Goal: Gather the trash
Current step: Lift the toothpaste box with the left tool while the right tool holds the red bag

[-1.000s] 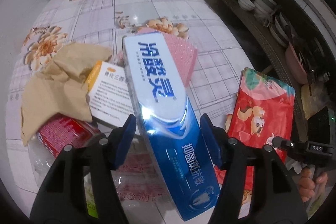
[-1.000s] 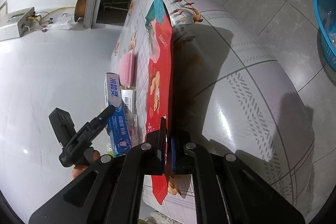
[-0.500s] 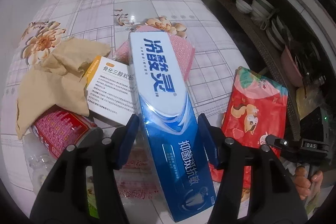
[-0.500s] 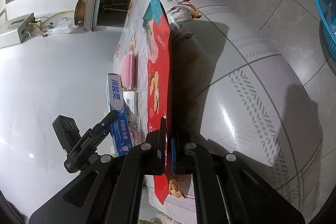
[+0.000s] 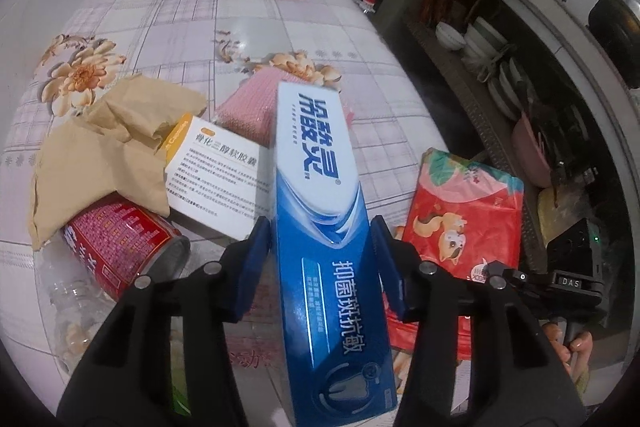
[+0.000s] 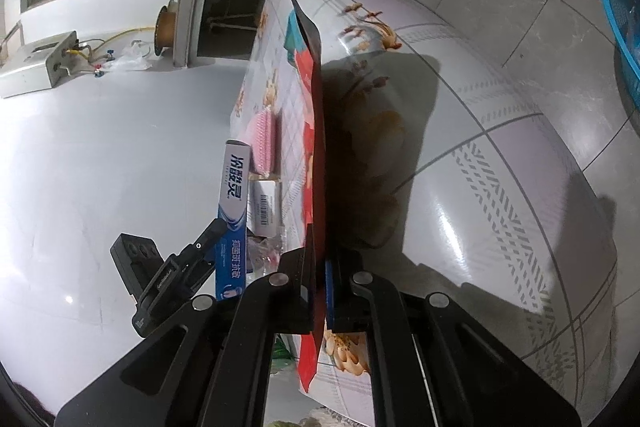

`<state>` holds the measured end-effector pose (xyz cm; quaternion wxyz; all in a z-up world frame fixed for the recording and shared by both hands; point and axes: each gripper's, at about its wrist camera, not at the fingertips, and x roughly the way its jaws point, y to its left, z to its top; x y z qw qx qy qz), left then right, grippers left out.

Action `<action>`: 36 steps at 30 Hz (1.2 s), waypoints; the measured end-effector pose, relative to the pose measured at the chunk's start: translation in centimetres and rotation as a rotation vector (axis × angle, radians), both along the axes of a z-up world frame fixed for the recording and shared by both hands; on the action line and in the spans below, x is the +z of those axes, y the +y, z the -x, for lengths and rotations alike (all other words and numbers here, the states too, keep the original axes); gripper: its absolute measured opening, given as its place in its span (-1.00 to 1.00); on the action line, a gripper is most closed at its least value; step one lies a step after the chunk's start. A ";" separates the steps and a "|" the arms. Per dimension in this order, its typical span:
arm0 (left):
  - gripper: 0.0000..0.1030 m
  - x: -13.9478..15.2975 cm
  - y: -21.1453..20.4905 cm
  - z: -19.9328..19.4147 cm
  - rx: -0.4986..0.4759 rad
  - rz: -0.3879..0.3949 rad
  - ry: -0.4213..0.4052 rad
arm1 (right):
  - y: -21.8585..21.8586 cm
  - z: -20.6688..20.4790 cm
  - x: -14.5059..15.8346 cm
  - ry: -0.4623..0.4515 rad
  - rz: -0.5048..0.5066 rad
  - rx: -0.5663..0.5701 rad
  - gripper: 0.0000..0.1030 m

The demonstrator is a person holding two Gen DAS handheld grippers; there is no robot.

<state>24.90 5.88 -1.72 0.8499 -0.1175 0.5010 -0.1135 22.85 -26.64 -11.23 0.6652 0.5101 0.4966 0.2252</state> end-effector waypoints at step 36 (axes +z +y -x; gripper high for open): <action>-0.07 6.5 -6.2 1.8 -0.160 0.090 -0.138 | -5.1 3.5 2.7 -0.109 -0.067 -0.098 -0.95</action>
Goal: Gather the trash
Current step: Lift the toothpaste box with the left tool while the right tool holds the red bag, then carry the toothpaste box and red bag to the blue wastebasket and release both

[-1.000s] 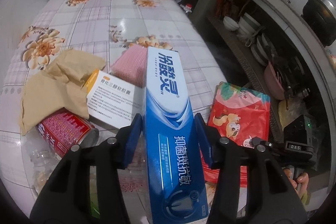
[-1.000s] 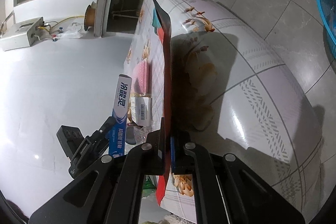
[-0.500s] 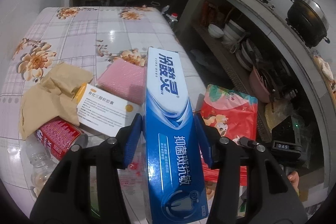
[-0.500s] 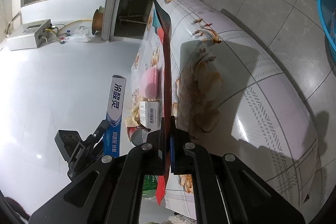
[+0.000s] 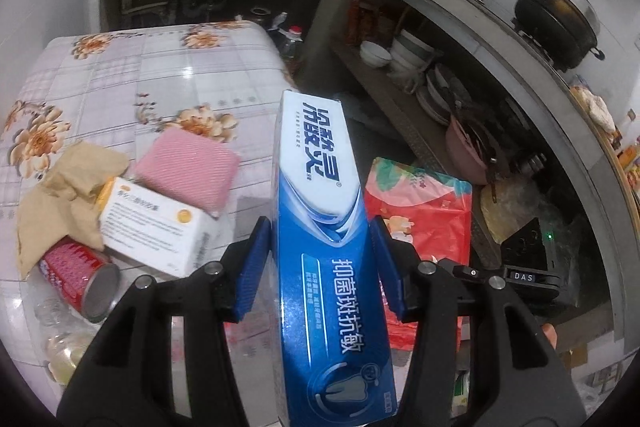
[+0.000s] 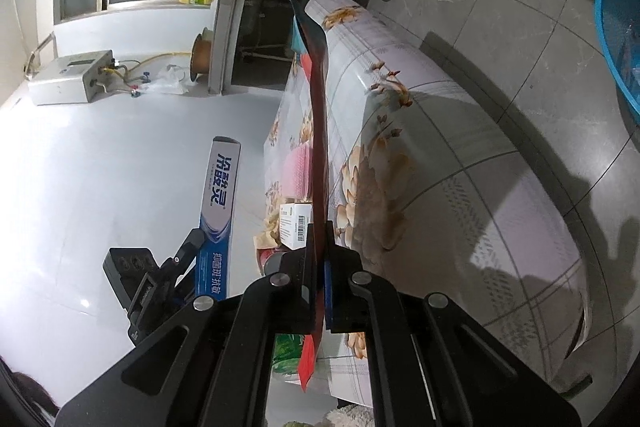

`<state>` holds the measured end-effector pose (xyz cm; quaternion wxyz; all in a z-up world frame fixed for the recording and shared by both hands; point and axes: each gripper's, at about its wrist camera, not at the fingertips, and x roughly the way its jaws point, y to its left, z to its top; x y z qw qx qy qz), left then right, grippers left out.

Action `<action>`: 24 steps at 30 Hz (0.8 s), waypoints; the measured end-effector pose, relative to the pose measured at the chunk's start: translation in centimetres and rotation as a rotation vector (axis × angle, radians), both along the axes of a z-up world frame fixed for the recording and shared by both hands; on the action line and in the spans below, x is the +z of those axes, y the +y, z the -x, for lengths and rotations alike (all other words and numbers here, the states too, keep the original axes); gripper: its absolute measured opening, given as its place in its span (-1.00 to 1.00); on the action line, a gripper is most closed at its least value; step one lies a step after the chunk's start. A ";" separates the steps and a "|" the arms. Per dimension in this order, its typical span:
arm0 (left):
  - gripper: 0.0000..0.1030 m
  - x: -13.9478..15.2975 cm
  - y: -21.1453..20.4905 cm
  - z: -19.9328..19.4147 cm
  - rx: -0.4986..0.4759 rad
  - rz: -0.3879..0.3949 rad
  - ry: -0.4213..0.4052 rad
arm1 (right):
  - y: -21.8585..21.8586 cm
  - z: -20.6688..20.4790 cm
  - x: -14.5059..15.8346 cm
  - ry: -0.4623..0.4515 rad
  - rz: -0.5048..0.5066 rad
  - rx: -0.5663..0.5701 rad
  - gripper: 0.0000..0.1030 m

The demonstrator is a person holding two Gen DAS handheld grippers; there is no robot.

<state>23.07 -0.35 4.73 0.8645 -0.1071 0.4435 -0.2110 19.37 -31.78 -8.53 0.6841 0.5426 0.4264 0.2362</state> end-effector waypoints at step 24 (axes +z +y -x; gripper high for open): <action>-0.07 -4.2 -20.8 -2.4 -0.383 0.061 0.145 | -15.3 10.5 -2.6 0.019 -0.024 -0.380 -0.95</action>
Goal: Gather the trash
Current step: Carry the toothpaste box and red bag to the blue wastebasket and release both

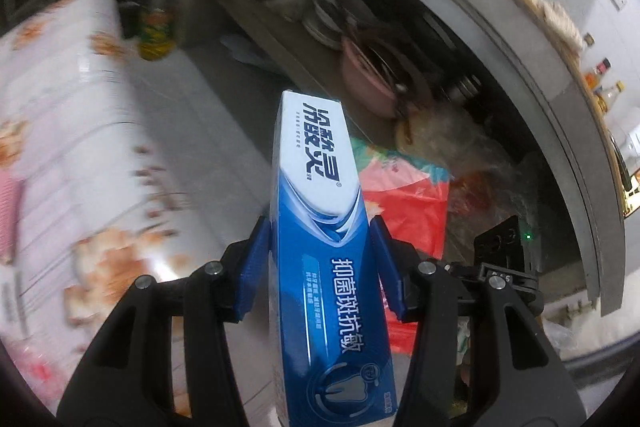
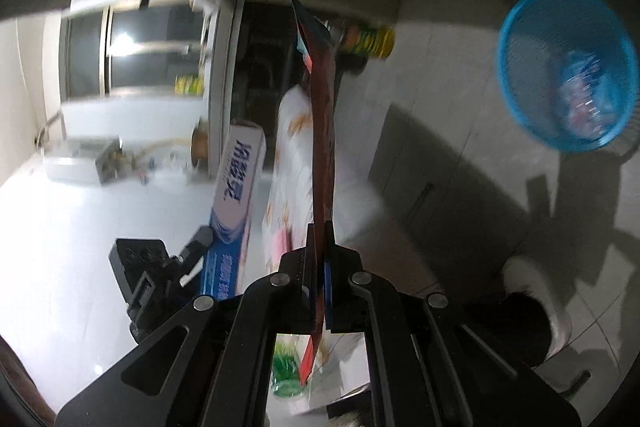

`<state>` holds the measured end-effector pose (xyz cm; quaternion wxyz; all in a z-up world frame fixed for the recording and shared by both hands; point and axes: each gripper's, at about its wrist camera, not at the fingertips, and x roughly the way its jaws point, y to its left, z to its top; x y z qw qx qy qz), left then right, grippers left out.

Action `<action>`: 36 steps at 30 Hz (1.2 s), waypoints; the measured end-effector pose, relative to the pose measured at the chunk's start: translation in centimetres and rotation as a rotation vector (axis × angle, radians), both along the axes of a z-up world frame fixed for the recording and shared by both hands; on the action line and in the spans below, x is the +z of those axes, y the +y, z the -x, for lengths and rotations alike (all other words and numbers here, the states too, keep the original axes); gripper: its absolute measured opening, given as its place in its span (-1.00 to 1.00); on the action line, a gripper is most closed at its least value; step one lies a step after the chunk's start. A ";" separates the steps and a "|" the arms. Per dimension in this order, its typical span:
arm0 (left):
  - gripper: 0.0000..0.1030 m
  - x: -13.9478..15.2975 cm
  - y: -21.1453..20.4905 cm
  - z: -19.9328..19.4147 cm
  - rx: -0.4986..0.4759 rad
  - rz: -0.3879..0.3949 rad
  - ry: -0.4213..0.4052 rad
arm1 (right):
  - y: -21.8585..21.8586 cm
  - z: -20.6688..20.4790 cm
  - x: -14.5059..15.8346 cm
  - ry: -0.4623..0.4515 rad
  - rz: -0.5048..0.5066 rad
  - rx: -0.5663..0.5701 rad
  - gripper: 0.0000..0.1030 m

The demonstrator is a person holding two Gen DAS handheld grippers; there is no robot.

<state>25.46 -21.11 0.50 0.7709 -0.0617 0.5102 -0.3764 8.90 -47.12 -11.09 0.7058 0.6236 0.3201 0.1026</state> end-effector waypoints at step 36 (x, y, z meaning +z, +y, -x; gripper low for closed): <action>0.64 -8.0 -14.8 -2.9 -0.190 -0.134 0.114 | -7.7 5.7 -16.5 0.496 0.116 -0.376 -0.25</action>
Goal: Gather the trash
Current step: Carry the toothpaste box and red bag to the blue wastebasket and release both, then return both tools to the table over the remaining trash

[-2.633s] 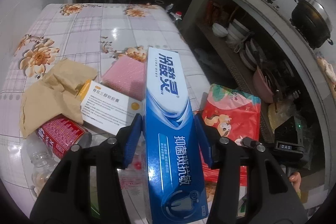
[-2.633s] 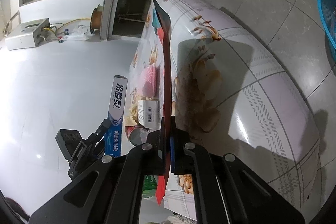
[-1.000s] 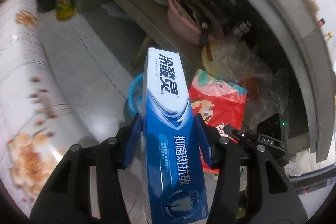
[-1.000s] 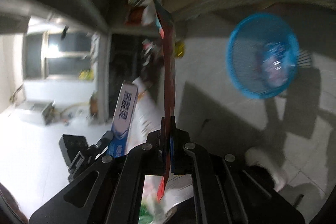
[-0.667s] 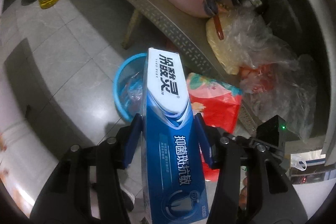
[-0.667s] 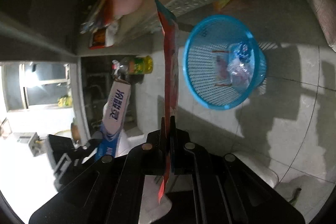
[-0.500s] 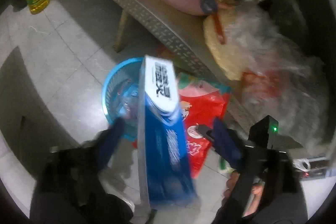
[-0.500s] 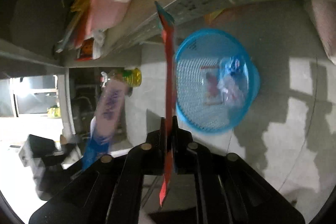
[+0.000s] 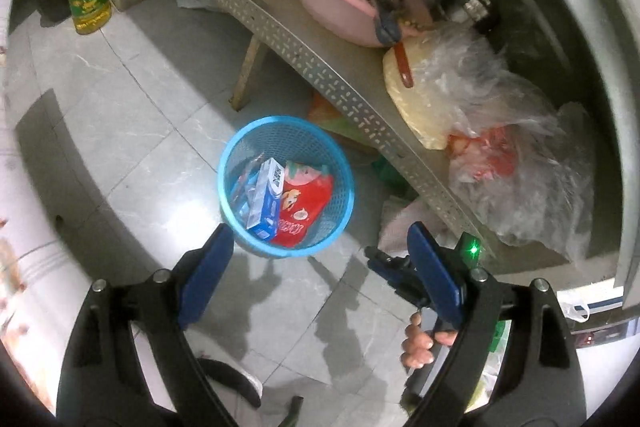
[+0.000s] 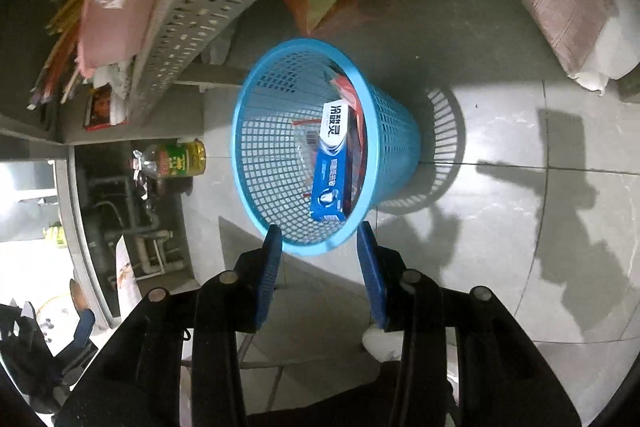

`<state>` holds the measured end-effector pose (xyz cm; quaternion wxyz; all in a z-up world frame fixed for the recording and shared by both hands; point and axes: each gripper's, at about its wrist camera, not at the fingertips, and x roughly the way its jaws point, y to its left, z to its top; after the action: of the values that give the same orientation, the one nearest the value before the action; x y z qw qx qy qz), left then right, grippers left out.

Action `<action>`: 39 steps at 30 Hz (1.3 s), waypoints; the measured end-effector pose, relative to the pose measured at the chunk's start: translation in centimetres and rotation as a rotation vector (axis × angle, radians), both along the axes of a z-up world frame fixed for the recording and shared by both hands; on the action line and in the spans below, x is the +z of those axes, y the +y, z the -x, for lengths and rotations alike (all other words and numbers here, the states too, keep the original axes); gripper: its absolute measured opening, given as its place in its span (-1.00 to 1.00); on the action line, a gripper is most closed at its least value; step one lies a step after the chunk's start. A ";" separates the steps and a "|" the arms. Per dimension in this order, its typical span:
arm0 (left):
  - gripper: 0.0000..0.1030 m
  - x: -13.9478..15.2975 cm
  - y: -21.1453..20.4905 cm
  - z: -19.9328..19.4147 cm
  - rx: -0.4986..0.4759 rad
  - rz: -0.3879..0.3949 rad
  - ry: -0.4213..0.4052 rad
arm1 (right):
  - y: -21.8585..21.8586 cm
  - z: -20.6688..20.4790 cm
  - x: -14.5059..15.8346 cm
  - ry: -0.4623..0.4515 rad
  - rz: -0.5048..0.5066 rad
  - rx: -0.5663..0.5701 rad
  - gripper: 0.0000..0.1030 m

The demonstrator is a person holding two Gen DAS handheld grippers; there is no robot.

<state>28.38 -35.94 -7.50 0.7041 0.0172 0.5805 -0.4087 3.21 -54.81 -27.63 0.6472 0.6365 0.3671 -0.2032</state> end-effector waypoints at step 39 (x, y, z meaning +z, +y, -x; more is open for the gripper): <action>0.64 9.7 49.4 16.9 0.776 -0.153 -0.358 | 36.6 -15.4 25.7 -0.357 0.356 1.243 0.35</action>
<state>11.47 13.44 2.22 0.8918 -0.0795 0.4414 -0.0599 18.59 -18.22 -1.89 0.7899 0.2141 0.5133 0.2582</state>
